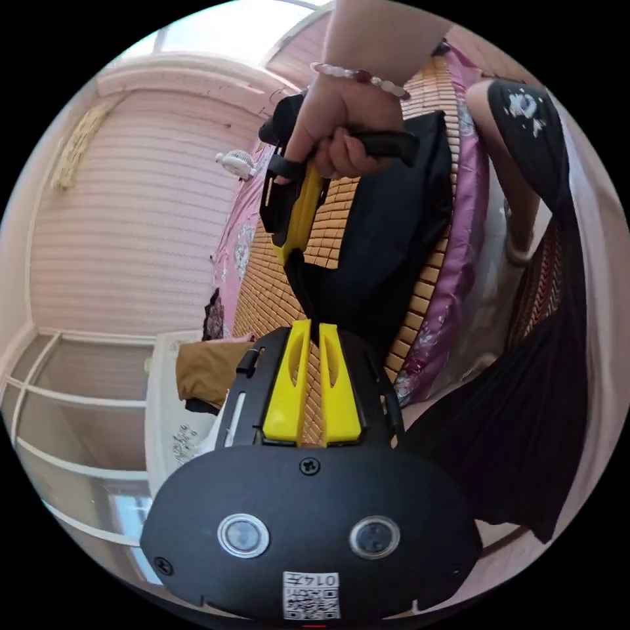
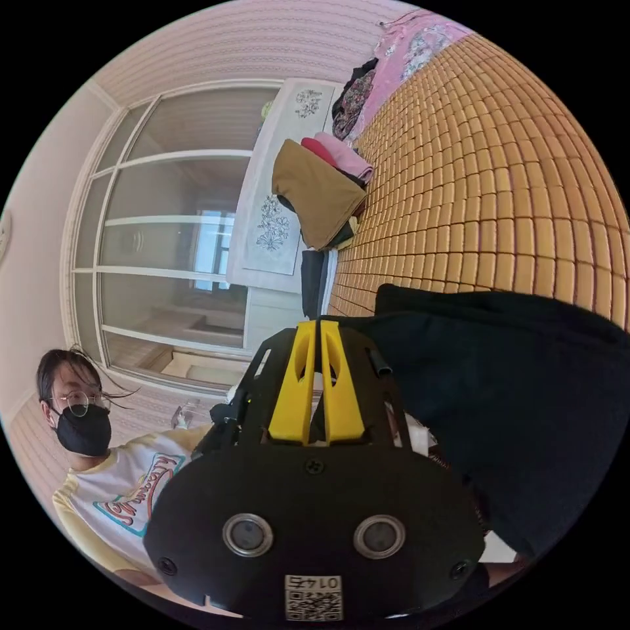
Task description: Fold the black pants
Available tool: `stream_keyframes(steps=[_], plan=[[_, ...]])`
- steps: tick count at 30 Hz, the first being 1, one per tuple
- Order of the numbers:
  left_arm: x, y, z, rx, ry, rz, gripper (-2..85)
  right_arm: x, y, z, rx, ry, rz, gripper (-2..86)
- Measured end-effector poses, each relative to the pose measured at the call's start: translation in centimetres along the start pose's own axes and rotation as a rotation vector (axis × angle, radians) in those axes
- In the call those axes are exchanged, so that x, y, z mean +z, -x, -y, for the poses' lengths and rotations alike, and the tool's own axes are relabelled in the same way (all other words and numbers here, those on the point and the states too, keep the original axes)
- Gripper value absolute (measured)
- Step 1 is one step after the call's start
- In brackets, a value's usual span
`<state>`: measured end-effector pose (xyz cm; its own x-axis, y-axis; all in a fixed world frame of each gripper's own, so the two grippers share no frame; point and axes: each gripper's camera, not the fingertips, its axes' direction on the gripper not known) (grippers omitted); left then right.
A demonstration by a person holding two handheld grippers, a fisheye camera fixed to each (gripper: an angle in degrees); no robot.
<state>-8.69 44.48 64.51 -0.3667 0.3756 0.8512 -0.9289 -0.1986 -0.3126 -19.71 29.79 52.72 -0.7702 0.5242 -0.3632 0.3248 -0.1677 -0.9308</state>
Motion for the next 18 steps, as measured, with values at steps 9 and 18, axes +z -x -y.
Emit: stream_keyframes(steps=[9,18], plan=[[14.0,10.1,-13.6,-0.998,0.151,-0.763,4.5,19.0,5.9,6.5,-0.191,0.335,-0.524,7.8],[13.8,12.8,-15.4,-0.871,0.112,-0.681,-0.2,11.5,8.5,0.0,-0.398,0.087,-0.644,1.0]])
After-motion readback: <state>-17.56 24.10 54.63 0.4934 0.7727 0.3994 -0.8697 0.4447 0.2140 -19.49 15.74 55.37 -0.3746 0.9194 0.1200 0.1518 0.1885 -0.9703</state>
